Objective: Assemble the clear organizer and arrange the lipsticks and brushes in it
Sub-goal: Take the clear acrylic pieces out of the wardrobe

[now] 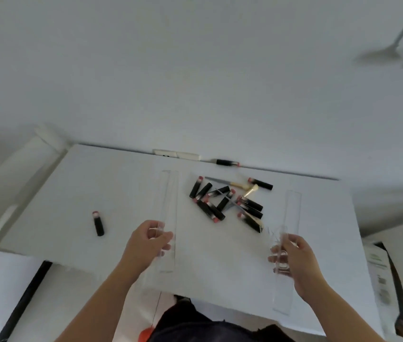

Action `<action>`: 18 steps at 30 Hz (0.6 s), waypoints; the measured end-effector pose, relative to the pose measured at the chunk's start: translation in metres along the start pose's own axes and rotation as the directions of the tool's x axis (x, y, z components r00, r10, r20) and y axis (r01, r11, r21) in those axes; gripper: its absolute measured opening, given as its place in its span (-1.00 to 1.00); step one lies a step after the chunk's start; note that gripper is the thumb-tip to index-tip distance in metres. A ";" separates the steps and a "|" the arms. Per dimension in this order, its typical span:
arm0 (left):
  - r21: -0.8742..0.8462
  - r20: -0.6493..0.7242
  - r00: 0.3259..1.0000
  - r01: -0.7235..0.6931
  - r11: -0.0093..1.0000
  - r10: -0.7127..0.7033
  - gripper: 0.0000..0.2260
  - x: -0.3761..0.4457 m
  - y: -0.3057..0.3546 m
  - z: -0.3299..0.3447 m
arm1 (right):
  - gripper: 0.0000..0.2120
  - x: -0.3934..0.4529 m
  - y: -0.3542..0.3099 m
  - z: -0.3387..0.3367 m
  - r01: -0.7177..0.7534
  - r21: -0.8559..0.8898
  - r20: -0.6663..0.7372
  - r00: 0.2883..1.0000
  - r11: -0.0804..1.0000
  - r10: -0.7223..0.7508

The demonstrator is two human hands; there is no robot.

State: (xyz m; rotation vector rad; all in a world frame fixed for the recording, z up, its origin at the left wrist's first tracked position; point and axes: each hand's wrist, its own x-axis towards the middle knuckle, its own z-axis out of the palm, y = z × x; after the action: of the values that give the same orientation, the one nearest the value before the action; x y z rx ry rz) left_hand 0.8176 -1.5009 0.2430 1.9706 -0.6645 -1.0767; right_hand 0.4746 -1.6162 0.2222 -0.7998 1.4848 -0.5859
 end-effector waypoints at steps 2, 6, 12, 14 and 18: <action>0.055 0.034 0.999 0.010 0.998 -0.011 -0.80 0.037 -0.002 -0.010 | -0.82 0.010 0.002 0.016 -0.016 -0.007 -0.081 0.997 1.000 0.016; 0.162 0.120 0.993 -0.026 0.986 0.006 -0.81 0.090 -0.003 -0.018 | -0.83 0.020 0.001 0.037 -0.039 0.016 -0.217 0.975 0.999 0.041; 0.312 0.117 0.989 -0.120 0.943 0.087 -0.80 0.115 -0.003 -0.017 | -0.88 0.022 -0.004 0.059 0.004 -0.048 -0.351 0.936 0.999 -0.021; 0.362 0.102 0.984 -0.171 0.916 0.144 -0.78 0.117 -0.004 -0.015 | -0.90 0.023 -0.007 0.063 0.017 -0.043 -0.359 0.933 0.999 -0.031; 0.377 0.046 0.983 -0.182 0.908 0.178 -0.72 0.121 -0.008 -0.011 | -0.93 0.025 -0.007 0.073 0.074 -0.056 -0.323 0.942 0.996 -0.089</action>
State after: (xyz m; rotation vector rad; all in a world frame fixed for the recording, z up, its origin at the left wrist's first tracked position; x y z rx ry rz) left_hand 0.8885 -1.5814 0.1853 2.1748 -1.1085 -0.8932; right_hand 0.5486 -1.6318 0.2056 -0.8292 1.7773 -0.7793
